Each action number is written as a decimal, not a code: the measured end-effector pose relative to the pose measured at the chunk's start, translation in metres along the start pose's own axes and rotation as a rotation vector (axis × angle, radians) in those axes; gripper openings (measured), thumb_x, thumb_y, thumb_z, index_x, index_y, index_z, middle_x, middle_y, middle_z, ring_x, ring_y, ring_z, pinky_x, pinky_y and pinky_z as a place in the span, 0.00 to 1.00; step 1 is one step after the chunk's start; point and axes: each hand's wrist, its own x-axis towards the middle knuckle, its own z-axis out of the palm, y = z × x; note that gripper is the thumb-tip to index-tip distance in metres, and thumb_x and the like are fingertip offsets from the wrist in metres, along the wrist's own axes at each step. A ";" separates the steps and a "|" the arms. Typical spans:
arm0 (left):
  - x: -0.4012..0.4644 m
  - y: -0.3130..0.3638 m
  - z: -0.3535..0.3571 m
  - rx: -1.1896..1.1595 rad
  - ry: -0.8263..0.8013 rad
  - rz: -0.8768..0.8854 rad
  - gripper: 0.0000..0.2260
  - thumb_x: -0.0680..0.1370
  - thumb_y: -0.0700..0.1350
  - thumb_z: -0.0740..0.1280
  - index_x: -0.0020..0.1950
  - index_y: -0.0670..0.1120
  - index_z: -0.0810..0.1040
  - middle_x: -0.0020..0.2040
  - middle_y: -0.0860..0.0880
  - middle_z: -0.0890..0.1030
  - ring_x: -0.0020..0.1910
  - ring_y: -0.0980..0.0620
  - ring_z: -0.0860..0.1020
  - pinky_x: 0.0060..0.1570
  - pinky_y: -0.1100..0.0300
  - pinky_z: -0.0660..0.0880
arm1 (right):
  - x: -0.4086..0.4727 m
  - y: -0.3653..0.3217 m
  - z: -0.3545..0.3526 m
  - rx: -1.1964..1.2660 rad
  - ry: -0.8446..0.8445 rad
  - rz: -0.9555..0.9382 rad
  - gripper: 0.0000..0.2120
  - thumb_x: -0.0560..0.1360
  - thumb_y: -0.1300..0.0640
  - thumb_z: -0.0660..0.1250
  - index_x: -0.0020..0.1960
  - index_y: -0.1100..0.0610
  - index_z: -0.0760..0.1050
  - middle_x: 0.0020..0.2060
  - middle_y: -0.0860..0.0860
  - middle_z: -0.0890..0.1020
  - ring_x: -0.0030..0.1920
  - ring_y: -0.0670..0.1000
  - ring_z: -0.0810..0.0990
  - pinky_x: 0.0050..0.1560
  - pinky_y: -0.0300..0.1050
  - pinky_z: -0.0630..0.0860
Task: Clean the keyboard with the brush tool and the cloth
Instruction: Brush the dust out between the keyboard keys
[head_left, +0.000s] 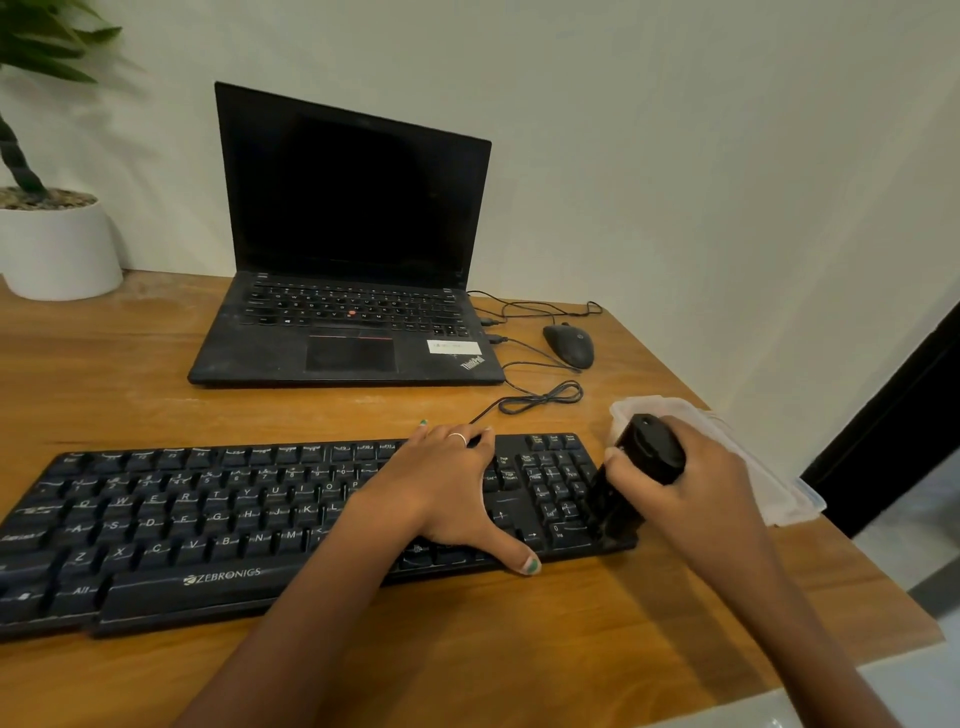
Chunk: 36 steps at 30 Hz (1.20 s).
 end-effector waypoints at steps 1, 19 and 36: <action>0.000 0.000 0.000 0.001 0.000 0.000 0.57 0.64 0.75 0.66 0.80 0.46 0.43 0.80 0.49 0.44 0.78 0.47 0.45 0.75 0.49 0.40 | -0.001 0.001 0.001 0.007 -0.022 0.011 0.07 0.70 0.54 0.70 0.37 0.53 0.73 0.30 0.47 0.76 0.36 0.42 0.75 0.33 0.33 0.71; -0.001 0.001 -0.001 0.002 -0.002 0.001 0.57 0.64 0.74 0.66 0.80 0.45 0.43 0.80 0.49 0.44 0.78 0.48 0.45 0.75 0.50 0.39 | 0.013 -0.008 -0.009 -0.041 -0.051 0.039 0.07 0.71 0.50 0.69 0.42 0.52 0.75 0.36 0.46 0.78 0.39 0.43 0.76 0.34 0.33 0.72; 0.000 0.000 0.000 -0.012 0.007 0.007 0.57 0.64 0.74 0.67 0.80 0.45 0.43 0.80 0.48 0.44 0.78 0.47 0.45 0.75 0.49 0.40 | 0.026 -0.003 -0.018 -0.075 -0.360 0.108 0.07 0.70 0.51 0.69 0.40 0.54 0.75 0.32 0.49 0.80 0.34 0.46 0.79 0.29 0.36 0.74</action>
